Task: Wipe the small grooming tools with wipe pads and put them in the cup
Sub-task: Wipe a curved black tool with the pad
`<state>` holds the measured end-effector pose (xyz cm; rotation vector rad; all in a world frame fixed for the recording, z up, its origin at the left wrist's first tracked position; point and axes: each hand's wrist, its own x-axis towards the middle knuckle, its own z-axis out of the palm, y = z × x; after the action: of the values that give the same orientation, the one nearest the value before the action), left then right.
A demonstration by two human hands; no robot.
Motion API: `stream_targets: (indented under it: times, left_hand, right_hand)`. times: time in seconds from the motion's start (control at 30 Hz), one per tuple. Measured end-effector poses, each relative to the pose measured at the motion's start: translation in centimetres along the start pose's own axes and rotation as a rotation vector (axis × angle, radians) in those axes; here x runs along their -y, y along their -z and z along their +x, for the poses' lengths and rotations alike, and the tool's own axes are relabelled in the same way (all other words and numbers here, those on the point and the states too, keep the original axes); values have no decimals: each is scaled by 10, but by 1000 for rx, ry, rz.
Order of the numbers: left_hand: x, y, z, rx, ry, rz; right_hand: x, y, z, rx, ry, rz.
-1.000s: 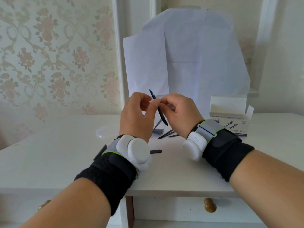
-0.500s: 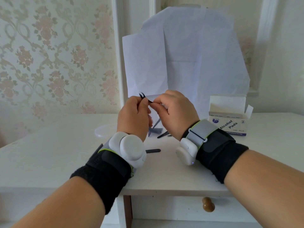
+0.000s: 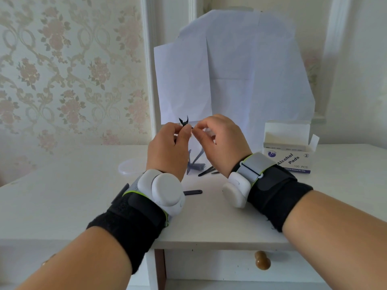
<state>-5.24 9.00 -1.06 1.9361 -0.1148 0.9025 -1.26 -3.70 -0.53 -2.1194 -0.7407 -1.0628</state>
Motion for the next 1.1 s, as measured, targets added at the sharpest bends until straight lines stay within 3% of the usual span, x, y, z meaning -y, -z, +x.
stream_targets:
  times: [0.17, 0.4, 0.63, 0.93, 1.1]
  left_hand:
    - [4, -2, 0, 5, 22, -32]
    - [5, -4, 3, 63, -14, 4]
    - [4, -6, 1, 156, 64, -84]
    - [4, -4, 1, 103, 25, -38]
    - [5, -3, 0, 79, -10, -40]
  right_hand:
    - [-1, 7, 2, -16, -203, 210]
    - [-1, 5, 1, -68, -181, 271]
    - [1, 6, 1, -92, -187, 288]
    - [0, 8, 1, -202, -189, 200]
    - [2, 8, 1, -151, -202, 251]
